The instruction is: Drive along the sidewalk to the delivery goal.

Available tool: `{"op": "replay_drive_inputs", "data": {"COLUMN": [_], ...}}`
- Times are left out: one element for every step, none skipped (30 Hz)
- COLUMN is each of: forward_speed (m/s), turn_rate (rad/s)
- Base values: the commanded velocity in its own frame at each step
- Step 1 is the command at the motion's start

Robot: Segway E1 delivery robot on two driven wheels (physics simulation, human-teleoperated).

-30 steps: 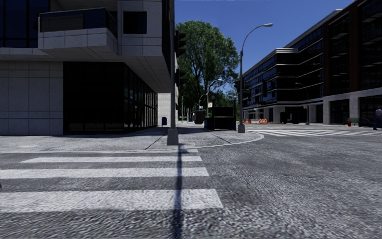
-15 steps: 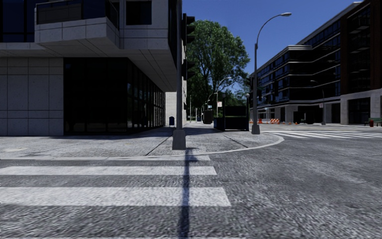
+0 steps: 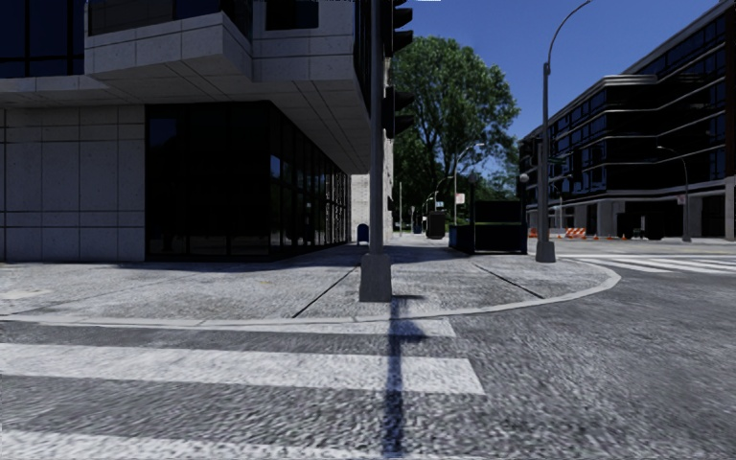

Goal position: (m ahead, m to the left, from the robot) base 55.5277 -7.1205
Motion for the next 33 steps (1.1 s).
{"op": "replay_drive_inputs", "data": {"forward_speed": [1.87, 1.87, 1.87, 1.87, 1.87, 1.87, 1.87, 1.87, 1.87, 1.87, 1.87, 1.87, 1.87, 1.87, 1.87, 1.87, 1.87, 1.87, 1.87, 1.87, 1.87, 1.87, 1.87, 1.87, 1.87, 1.87, 1.87, 1.87, 1.87, 1.87, 1.87, 1.87, 1.87], "turn_rate": [0.03, 0.00, 0.00, 0.00, 0.00, 0.00, 0.00, 0.00, 0.00, 0.00, 0.00, 0.00, 0.00, 0.00, 0.10, 0.36, 0.36, 0.58, 0.75, 0.85, 0.91, 0.93, 0.94, 0.94, 0.77, 0.77, 0.59, 0.53, 0.51, 0.34, 0.34, 0.00, 0.00]}}
